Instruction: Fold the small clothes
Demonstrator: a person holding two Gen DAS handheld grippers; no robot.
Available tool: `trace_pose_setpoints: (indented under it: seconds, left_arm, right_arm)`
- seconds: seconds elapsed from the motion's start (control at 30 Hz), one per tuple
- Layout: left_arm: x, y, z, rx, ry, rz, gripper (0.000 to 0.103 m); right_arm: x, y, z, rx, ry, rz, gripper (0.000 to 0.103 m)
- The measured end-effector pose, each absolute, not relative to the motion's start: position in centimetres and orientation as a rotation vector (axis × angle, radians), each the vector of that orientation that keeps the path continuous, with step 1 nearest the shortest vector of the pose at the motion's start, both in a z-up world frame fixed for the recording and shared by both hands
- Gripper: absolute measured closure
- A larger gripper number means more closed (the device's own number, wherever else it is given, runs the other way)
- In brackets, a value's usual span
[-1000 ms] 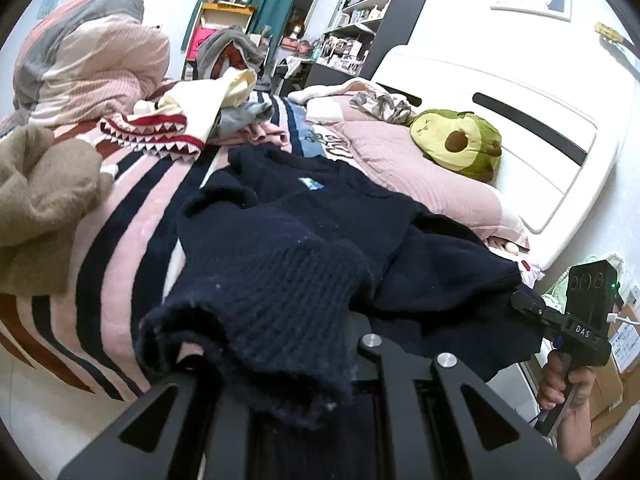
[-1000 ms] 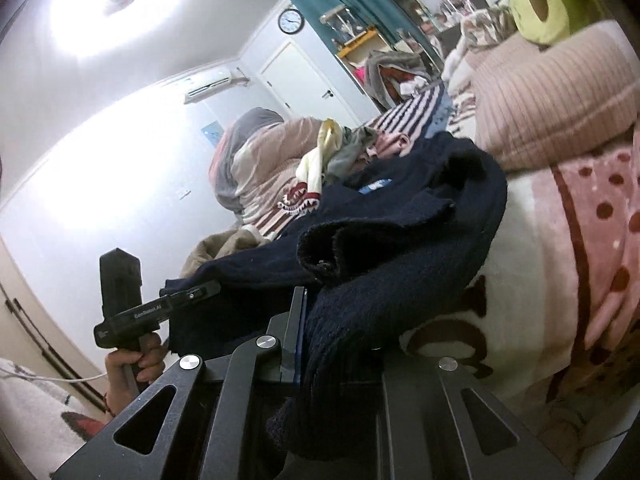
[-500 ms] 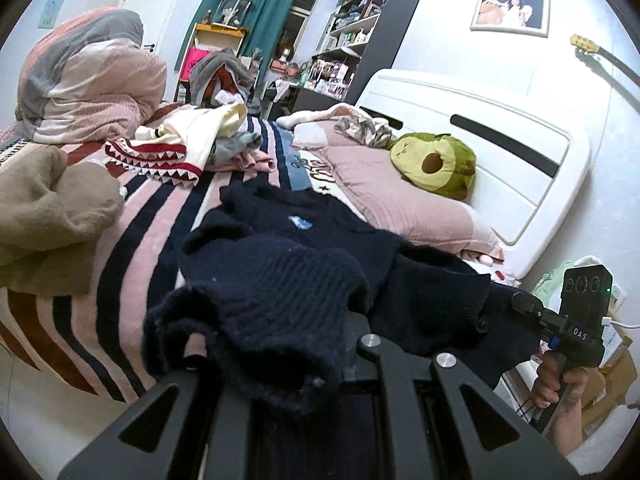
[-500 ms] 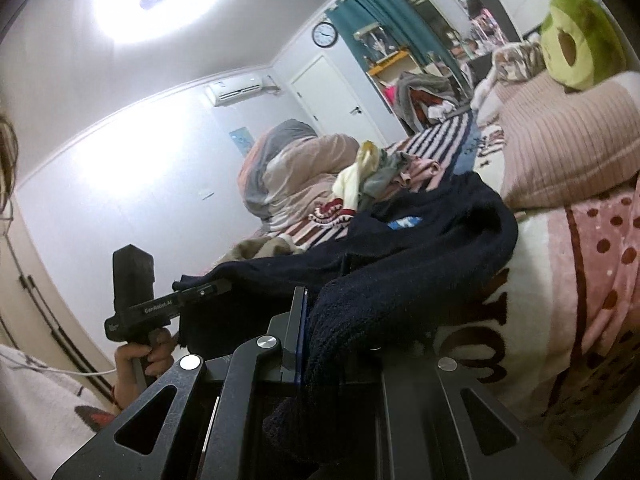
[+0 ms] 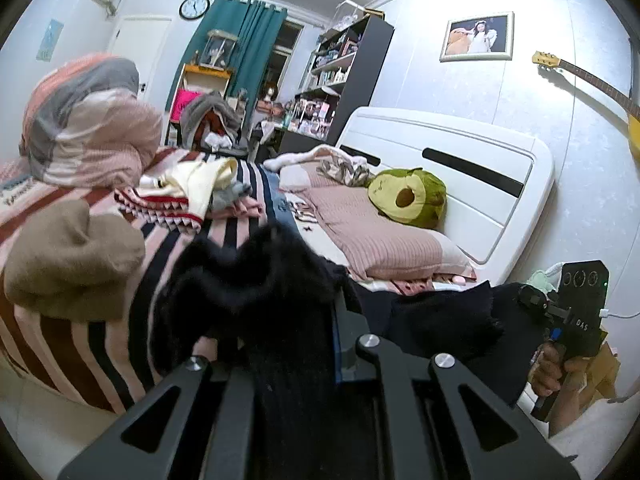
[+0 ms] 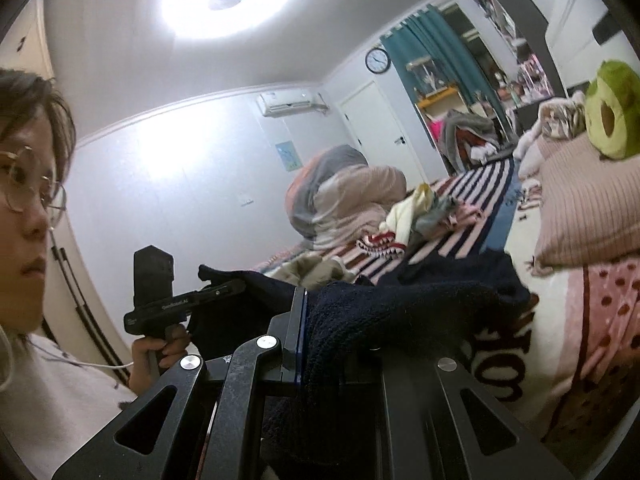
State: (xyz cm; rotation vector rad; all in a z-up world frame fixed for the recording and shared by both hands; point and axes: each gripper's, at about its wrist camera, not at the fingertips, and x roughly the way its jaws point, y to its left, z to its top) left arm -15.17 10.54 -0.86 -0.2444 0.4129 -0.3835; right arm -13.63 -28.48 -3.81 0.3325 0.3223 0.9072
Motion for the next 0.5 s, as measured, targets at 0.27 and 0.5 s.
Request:
trace_pose_setpoints:
  seconds: [0.27, 0.5]
  left_arm:
    - [-10.8, 10.5, -0.7, -0.229, 0.394, -0.357, 0.096]
    - [-3.7, 10.5, -2.1, -0.226, 0.44, -0.319, 0.096]
  right_arm:
    - [-9.3, -28.6, -3.3, 0.342, 0.318, 0.833, 0.098]
    - [-3.7, -28.5, -3.4, 0.326, 0.365, 0.731, 0.098]
